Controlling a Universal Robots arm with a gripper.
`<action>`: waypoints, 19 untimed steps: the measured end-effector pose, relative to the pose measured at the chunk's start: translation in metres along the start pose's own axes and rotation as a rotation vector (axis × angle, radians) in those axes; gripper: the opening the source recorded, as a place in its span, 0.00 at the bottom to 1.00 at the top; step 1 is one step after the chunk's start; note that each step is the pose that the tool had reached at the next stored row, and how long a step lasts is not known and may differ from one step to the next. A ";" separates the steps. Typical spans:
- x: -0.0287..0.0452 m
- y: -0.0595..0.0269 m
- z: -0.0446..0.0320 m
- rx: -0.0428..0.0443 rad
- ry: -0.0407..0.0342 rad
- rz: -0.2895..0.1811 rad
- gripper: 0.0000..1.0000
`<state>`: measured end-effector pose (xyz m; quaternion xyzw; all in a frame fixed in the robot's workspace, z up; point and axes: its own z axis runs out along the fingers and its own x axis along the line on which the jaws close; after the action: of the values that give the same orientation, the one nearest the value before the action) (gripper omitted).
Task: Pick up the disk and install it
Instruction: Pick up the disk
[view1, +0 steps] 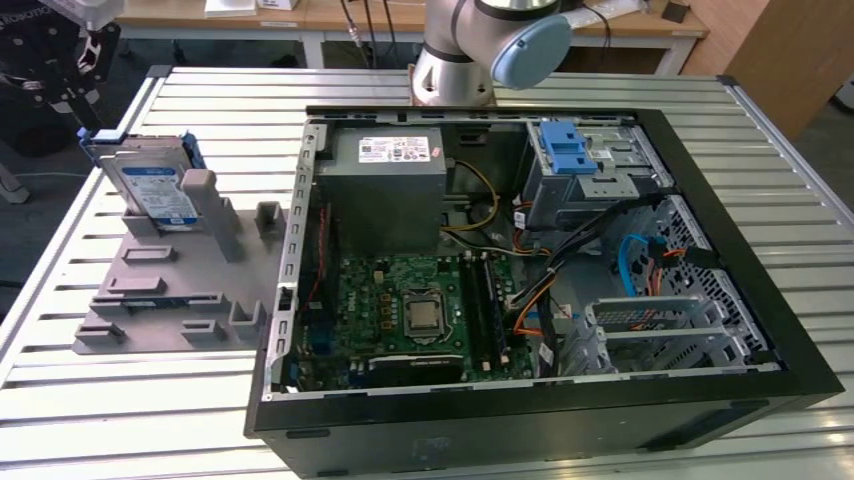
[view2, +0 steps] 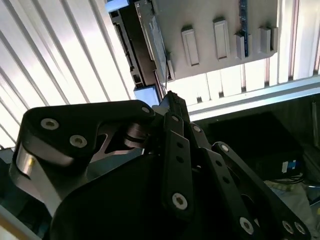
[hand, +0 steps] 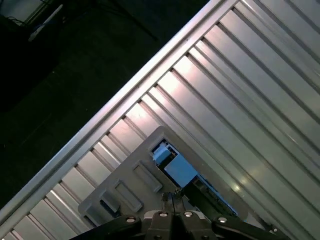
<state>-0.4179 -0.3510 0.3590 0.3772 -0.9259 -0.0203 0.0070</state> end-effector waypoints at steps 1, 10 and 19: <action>0.0000 0.0000 0.0001 -0.0001 0.0008 -0.018 0.11; 0.0000 -0.0001 0.0012 0.0007 0.0060 -0.170 0.11; 0.0000 -0.0001 0.0029 -0.0013 0.0108 -0.329 0.11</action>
<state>-0.4179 -0.3510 0.3561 0.5238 -0.8516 -0.0198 0.0088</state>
